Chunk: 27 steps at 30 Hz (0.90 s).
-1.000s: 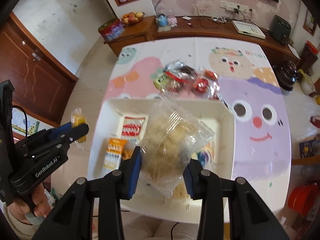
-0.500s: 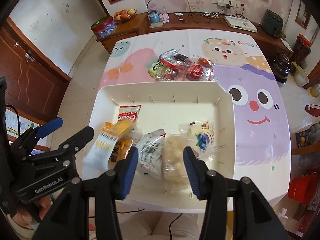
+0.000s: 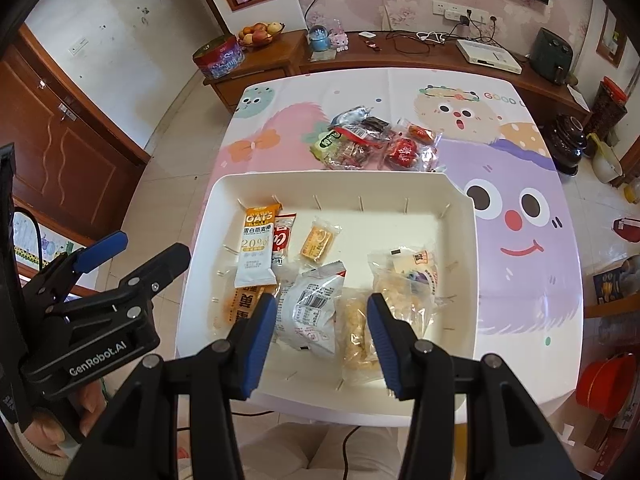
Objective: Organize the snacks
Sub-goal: 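Lower the yellow cake and cracker bag into the tray, opening both grippers, then move both grippers back over the snack pile on the tablecloth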
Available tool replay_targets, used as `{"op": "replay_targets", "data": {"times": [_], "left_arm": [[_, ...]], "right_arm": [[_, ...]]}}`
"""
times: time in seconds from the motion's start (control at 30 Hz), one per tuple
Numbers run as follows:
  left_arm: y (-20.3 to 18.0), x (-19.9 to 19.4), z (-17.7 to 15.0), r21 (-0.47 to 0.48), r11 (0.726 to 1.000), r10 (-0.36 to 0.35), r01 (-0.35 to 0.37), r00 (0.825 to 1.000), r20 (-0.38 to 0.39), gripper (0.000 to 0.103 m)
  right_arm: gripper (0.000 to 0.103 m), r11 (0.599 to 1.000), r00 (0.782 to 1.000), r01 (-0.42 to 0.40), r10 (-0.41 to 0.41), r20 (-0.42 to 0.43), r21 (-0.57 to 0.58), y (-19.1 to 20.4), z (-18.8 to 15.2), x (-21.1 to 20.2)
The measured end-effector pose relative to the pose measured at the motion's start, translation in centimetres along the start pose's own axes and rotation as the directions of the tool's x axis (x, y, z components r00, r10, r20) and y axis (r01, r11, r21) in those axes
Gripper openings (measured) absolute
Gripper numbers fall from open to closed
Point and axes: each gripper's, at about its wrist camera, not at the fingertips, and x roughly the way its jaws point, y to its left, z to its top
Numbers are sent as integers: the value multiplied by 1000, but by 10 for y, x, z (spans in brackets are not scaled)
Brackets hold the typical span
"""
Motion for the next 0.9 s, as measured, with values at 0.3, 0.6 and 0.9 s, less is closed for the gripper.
{"op": "replay_targets", "data": {"times": [0.3, 0.6, 0.9], "left_arm": [[-1, -2, 3, 1, 1000, 2, -2, 1000, 9, 88], [-5, 7, 10, 11, 1000, 2, -2, 1000, -16, 88], [-10, 33, 31, 5, 1000, 6, -6, 998, -56, 88]], "right_arm": [[48, 1000, 1000, -1, 1, 3, 2, 0, 1, 0], [48, 1000, 1000, -7, 7, -8, 23, -14, 10, 6], [48, 999, 1000, 5, -5, 0, 43, -41, 29, 11]]}}
